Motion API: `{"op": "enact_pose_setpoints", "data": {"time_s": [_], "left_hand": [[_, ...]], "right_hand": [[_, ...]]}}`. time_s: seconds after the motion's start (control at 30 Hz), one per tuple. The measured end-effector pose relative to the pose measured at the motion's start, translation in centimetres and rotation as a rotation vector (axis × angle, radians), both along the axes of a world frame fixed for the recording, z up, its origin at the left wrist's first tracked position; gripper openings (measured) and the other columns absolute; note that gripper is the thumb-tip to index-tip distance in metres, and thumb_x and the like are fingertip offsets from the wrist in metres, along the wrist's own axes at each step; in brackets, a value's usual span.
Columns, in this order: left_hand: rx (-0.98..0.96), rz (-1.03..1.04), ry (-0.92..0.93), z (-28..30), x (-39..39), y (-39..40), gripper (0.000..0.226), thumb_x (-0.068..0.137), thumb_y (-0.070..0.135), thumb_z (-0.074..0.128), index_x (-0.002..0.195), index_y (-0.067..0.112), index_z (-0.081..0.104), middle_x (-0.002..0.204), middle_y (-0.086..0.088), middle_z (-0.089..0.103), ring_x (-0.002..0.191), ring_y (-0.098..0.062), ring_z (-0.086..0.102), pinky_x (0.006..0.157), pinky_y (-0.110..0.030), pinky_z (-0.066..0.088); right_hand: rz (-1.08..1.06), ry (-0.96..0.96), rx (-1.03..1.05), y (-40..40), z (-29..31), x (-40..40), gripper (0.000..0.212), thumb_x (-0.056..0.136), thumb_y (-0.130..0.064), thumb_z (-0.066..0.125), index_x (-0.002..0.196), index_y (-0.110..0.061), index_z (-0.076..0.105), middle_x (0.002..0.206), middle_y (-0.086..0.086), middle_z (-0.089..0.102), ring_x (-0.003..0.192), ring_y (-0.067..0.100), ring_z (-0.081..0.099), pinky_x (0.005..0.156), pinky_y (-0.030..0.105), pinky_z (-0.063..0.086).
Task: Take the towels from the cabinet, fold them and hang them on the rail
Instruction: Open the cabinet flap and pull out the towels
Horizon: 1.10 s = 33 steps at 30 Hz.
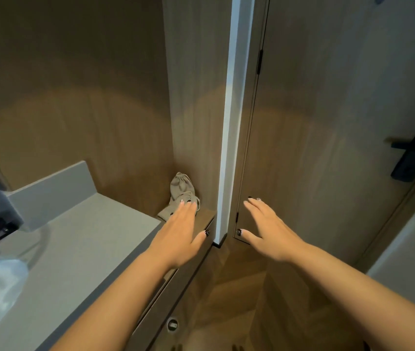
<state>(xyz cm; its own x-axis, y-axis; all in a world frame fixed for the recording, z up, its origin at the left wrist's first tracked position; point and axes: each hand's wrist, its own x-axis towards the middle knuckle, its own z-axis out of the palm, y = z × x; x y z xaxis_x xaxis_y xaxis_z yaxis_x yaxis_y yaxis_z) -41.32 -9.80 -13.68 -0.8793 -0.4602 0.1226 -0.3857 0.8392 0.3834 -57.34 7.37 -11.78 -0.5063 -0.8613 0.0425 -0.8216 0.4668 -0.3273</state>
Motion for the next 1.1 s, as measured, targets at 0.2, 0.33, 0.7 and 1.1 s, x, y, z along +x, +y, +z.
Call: {"op": "enact_pose_setpoints", "data": {"time_s": [0.2, 0.33, 0.7, 1.1], "left_hand": [[0.028, 0.018, -0.007, -1.8, -6.8, -4.8, 0.075, 0.102, 0.044, 0.041, 0.158, 0.018, -0.002, 0.166, 0.003, -0.002, 0.151, -0.011, -0.01, 0.124, -0.036, 0.011], [0.041, 0.028, -0.054, -3.1, -10.4, -7.2, 0.075, 0.103, 0.044, 0.041, 0.157, 0.018, -0.003, 0.166, 0.002, -0.003, 0.151, -0.011, -0.011, 0.124, -0.035, 0.01], [0.059, 0.164, -0.103, -6.4, -20.2, -11.3, 0.076, 0.103, 0.046, 0.04, 0.158, 0.016, -0.003, 0.166, 0.0, -0.003, 0.151, -0.011, -0.01, 0.119, -0.026, 0.002], [0.113, 0.491, -0.209, -10.2, -28.6, -11.0, 0.075, 0.102, 0.044, 0.039, 0.157, 0.013, -0.001, 0.166, -0.004, 0.001, 0.152, -0.014, -0.006, 0.119, -0.027, 0.001]], "right_hand": [[0.029, -0.04, 0.033, -5.8, -1.6, -6.5, 0.074, 0.101, -0.043, 0.048, 0.158, -0.021, 0.006, 0.165, -0.005, 0.001, 0.151, 0.012, -0.005, 0.12, 0.03, 0.007], [0.053, -0.083, 0.042, -8.5, -2.5, -10.4, 0.075, 0.1, -0.042, 0.049, 0.158, -0.021, 0.006, 0.165, -0.005, 0.001, 0.151, 0.012, -0.005, 0.12, 0.03, 0.007], [0.208, -0.128, 0.133, -15.0, -6.2, -23.3, 0.076, 0.099, -0.043, 0.05, 0.158, -0.023, 0.006, 0.165, -0.006, 0.0, 0.152, 0.014, -0.003, 0.121, 0.034, 0.01], [0.613, -0.172, 0.299, -23.9, -9.6, -34.6, 0.074, 0.102, -0.038, 0.048, 0.158, -0.021, 0.004, 0.165, -0.004, 0.0, 0.152, 0.016, -0.003, 0.121, 0.033, 0.009]]}}
